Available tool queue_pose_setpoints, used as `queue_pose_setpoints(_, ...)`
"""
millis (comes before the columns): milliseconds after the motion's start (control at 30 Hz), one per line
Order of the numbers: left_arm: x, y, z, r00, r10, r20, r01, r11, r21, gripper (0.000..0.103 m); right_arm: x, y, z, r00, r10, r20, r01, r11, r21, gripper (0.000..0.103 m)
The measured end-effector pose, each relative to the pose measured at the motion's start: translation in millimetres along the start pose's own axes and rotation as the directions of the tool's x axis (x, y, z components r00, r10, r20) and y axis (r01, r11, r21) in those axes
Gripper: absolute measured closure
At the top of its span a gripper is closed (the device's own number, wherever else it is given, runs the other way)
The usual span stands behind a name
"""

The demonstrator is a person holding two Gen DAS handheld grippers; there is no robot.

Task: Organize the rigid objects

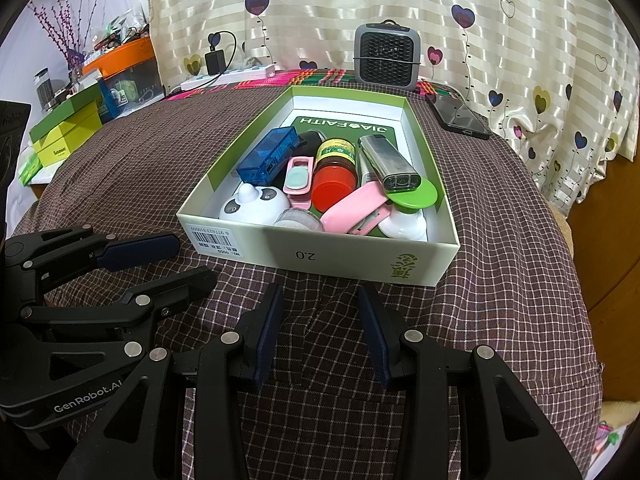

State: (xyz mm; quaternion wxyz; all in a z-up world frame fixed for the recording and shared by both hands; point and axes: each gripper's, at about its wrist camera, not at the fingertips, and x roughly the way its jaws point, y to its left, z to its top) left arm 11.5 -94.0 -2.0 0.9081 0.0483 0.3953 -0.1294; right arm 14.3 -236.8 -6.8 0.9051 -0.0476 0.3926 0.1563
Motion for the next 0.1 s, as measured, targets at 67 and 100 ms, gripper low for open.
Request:
queue_pose_setpoints(67, -0.1, 0.0, -0.1, 1.000, 0.000, 0.000, 0.000, 1.000, 0.000, 0.064, 0.0, 0.2, 0.1, 1.000, 0.000, 0.000, 0.000, 1.000, 0.000, 0.062)
queue_pose_setpoints(100, 0.0, 0.0, 0.0, 1.000, 0.000, 0.000, 0.000, 1.000, 0.000, 0.064, 0.0, 0.2, 0.1, 1.000, 0.000, 0.000, 0.000, 1.000, 0.000, 0.062)
